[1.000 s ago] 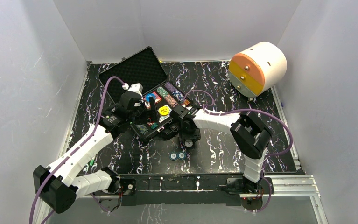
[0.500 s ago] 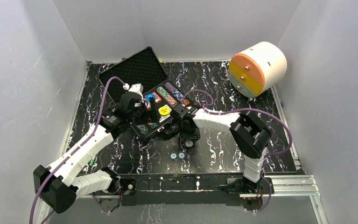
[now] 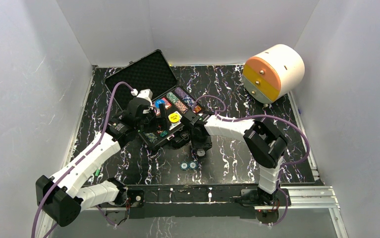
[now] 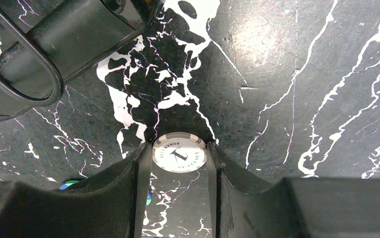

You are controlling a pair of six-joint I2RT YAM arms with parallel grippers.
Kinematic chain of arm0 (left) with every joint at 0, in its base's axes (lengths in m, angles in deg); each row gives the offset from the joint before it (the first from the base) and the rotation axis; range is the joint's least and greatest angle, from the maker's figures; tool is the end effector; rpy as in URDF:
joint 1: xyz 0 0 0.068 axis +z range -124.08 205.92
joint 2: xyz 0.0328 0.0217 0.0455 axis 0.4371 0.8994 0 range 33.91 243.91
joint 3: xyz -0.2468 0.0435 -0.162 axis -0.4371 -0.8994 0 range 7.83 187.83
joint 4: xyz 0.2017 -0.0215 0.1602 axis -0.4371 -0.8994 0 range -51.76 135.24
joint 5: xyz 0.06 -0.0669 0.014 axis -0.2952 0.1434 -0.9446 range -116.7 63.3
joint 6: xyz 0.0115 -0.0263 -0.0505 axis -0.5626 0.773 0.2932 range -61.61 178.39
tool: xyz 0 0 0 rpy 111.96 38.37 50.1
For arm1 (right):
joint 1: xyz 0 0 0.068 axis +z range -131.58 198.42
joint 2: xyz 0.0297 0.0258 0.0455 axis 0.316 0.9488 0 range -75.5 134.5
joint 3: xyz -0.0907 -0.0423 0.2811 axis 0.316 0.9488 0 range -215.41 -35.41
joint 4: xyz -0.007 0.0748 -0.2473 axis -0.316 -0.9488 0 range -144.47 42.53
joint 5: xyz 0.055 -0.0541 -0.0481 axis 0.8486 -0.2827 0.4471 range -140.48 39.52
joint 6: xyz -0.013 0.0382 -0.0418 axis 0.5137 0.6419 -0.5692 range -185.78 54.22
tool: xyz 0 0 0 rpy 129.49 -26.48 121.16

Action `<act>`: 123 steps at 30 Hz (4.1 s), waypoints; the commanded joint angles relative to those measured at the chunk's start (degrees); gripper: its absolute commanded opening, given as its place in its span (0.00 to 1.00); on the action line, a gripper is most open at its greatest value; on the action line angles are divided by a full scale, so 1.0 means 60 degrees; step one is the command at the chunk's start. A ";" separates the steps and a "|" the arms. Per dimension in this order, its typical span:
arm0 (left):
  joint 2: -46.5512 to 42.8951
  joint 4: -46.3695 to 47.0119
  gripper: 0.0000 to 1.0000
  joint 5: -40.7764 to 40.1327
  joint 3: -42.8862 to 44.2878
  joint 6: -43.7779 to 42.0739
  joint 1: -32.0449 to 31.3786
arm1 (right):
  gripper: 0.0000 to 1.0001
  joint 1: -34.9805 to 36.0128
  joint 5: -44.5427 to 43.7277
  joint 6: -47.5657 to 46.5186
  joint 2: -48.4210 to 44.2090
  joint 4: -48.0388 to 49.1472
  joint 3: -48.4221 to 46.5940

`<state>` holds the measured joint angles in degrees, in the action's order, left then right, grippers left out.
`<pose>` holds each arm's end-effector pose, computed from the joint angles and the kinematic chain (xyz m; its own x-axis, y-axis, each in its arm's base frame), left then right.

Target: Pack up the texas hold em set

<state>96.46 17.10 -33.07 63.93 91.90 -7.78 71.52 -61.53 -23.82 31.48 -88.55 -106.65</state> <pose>0.1924 -0.1227 0.3382 -0.6563 -0.2219 -0.7211 0.1356 0.9055 -0.4020 0.2240 0.2848 0.1868 -0.9420 -0.1615 -0.2943 -0.1731 0.9848 0.0136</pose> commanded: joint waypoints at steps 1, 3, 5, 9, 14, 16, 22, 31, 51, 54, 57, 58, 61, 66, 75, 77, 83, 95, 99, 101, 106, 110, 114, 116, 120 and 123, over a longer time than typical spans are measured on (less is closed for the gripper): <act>-0.0086 0.0383 0.95 0.0720 -0.0339 -0.0061 0.0029 | 0.43 0.0056 0.0029 0.0215 0.0195 0.0046 0.0360; -0.0157 0.0767 0.95 0.1298 -0.0675 -0.0088 0.0031 | 0.43 0.0056 -0.0138 0.0511 -0.0230 0.0253 0.0468; -0.0209 0.1328 0.94 0.1959 -0.1046 -0.0110 0.0027 | 0.43 0.0041 -0.0326 0.0763 -0.0685 0.0426 0.0565; -0.0108 0.2423 0.92 0.2939 -0.1753 0.0214 -0.0041 | 0.43 -0.0067 -0.0548 0.1208 -0.1668 0.0655 0.0763; 0.0019 0.3956 0.88 0.3252 -0.2573 0.0590 -0.0701 | 0.44 -0.0424 -0.0165 0.1744 -0.2614 0.1073 0.1061; 0.0034 0.4755 0.87 0.3250 -0.3014 0.0826 -0.0957 | 0.44 -0.0568 0.0178 0.1952 -0.2928 0.1305 0.1204; 0.0182 0.7230 0.85 0.3490 -0.4334 0.1788 -0.1356 | 0.45 -0.0954 0.1206 0.2705 -0.3677 0.2135 0.1720; 0.0953 0.9254 0.72 0.3302 -0.4777 0.2884 -0.1526 | 0.45 -0.1224 0.2434 0.3830 -0.4144 0.3077 0.2273; 0.1456 0.9362 0.02 0.3176 -0.4323 0.2792 -0.1548 | 0.46 -0.1460 0.3995 0.4427 -0.4005 0.4253 0.2865; 0.1468 0.8919 0.00 0.3174 -0.4096 0.2265 -0.1550 | 0.47 -0.1503 0.4059 0.4426 -0.4041 0.4356 0.2896; 0.1335 0.7946 0.00 0.3144 -0.3655 0.1430 -0.1548 | 0.59 -0.1620 0.4032 0.4274 -0.4095 0.4264 0.2860; 0.1263 0.7452 0.00 0.3034 -0.3426 0.1068 -0.1548 | 0.65 -0.1673 0.3924 0.4161 -0.4125 0.4045 0.2764; 0.1015 0.5665 0.00 0.2547 -0.2672 -0.0382 -0.1548 | 0.78 -0.1907 0.3294 0.3652 -0.4346 0.3306 0.2378; 0.0934 0.3249 0.00 0.1619 -0.1390 -0.2664 -0.1537 | 0.82 -0.2455 0.2139 0.3028 -0.5048 0.2648 0.2075; 0.2910 0.2303 0.00 0.1394 0.0980 -0.5878 -0.1522 | 0.81 -0.3010 0.0496 0.2864 -0.6105 0.2036 0.2517; 0.3616 0.2310 0.00 0.1301 0.1559 -0.6445 -0.1485 | 0.81 -0.3035 0.0335 0.2879 -0.6336 0.1982 0.2732; 0.5741 0.1612 0.00 0.1333 0.3494 -0.7638 -0.1232 | 0.81 -0.3064 0.0212 0.2902 -0.7031 0.1592 0.3333; 0.7238 0.1580 0.00 0.1289 0.4688 -0.8259 -0.0988 | 0.80 -0.3079 0.0333 0.3276 -0.7693 0.1460 0.4000; 0.7409 0.1596 0.00 0.1144 0.4765 -0.8294 -0.0991 | 0.80 -0.3079 0.0263 0.3234 -0.7682 0.1415 0.3938; 0.7500 0.1599 0.00 0.0963 0.4806 -0.8285 -0.0990 | 0.80 -0.3087 0.0260 0.3222 -0.7665 0.1398 0.3934; 0.7642 0.1475 0.06 0.0473 0.4852 -0.8086 -0.0987 | 0.80 -0.3095 0.0322 0.3218 -0.7579 0.1406 0.3950; 0.7603 0.1384 0.26 0.0256 0.4772 -0.8019 -0.0987 | 0.80 -0.3104 0.0387 0.3203 -0.7473 0.1446 0.3938; 0.7410 0.1357 0.31 0.0392 0.4832 -0.7994 -0.0987 | 0.80 -0.3094 0.0497 0.3175 -0.7300 0.1489 0.3909; 0.7316 0.1339 0.29 0.0538 0.4921 -0.7939 -0.0978 | 0.80 -0.3094 0.0549 0.3161 -0.7223 0.1514 0.3891; 0.7066 0.1335 0.23 0.0992 0.5017 -0.7809 -0.0976 | 0.80 -0.3096 0.0612 0.3159 -0.7178 0.1544 0.3886; 0.6951 0.1336 0.24 0.1337 0.5021 -0.7799 -0.0975 | 0.80 -0.3093 0.0606 0.3159 -0.7204 0.1536 0.3916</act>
<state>142.40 26.30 -28.24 91.69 44.54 -13.94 53.25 -57.79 -4.70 -11.51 -80.37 -82.41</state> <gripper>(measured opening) 0.230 0.802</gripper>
